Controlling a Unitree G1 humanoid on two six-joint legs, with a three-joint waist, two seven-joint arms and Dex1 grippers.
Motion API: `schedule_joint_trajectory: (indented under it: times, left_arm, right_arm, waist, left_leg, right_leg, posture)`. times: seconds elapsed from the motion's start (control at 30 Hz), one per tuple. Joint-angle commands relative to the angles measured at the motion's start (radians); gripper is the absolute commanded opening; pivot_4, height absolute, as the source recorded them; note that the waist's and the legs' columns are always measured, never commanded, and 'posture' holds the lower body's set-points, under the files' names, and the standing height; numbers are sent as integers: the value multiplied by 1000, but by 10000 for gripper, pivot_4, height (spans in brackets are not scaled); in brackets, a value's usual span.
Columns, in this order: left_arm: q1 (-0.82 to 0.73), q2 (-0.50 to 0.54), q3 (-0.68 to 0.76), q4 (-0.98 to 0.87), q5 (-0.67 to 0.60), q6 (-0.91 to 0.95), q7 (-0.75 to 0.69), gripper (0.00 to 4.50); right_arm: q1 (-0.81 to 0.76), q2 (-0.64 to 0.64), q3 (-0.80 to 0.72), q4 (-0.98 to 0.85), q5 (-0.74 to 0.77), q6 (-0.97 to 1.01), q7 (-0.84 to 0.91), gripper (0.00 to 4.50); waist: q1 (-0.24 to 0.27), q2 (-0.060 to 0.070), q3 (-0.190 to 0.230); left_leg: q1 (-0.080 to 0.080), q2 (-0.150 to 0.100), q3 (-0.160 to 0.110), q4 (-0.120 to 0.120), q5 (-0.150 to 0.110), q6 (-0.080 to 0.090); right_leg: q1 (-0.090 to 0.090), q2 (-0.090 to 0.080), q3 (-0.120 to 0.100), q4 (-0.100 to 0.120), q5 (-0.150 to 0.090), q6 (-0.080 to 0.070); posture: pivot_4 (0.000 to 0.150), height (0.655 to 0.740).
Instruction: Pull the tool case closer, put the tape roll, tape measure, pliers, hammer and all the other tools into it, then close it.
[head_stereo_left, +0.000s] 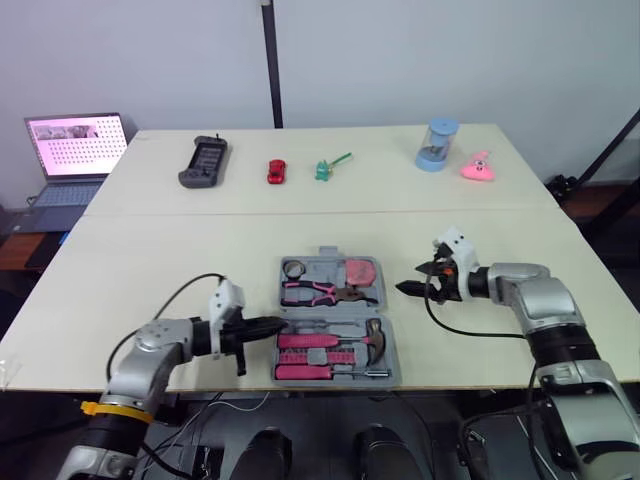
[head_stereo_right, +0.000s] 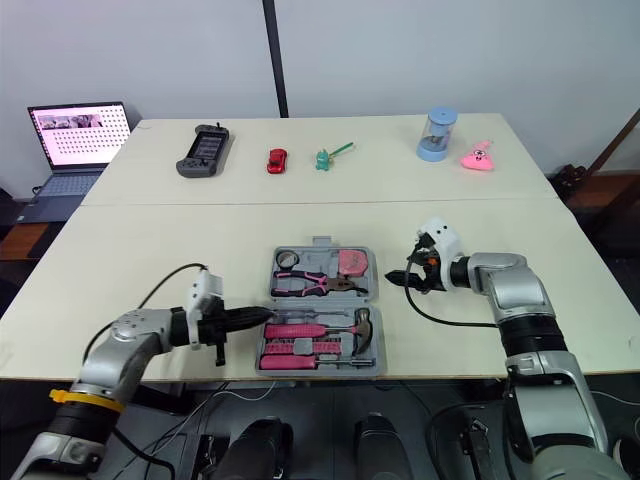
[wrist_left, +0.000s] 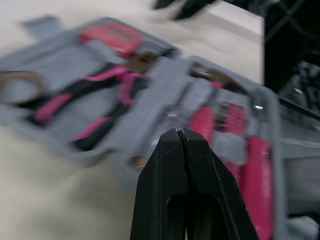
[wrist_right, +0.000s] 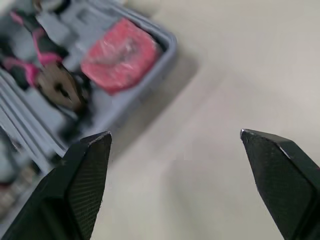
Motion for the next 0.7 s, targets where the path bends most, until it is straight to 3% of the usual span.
schedule_joint_trajectory:
  times: [0.03,0.4,0.7]
  left_arm:
    - [-11,-28,-53,-12,39,-19,17,0]
    - [-40,-47,-190,48,176,17,60,0]
    - [-38,-34,-256,66,240,84,81,0]
  right_arm:
    - [-43,33,-78,-26,79,112,-59,44385]
    - [-109,148,-170,127,163,214,-204,44385]
    - [-248,289,-225,449,202,114,-193,44385]
  waist:
    - [1,0,0]
    - [0,1,0]
    - [-4,4,-7]
  left_leg:
    - [0,0,0,0,0,0]
    - [0,0,1,0,0,0]
    - [1,-1,2,0,0,0]
  right_leg:
    - [0,0,0,0,0,0]
    - [0,1,0,0,0,0]
    - [1,1,0,0,0,0]
  posture:
    - [1500,6741]
    - [1500,6741]
    - [1500,6741]
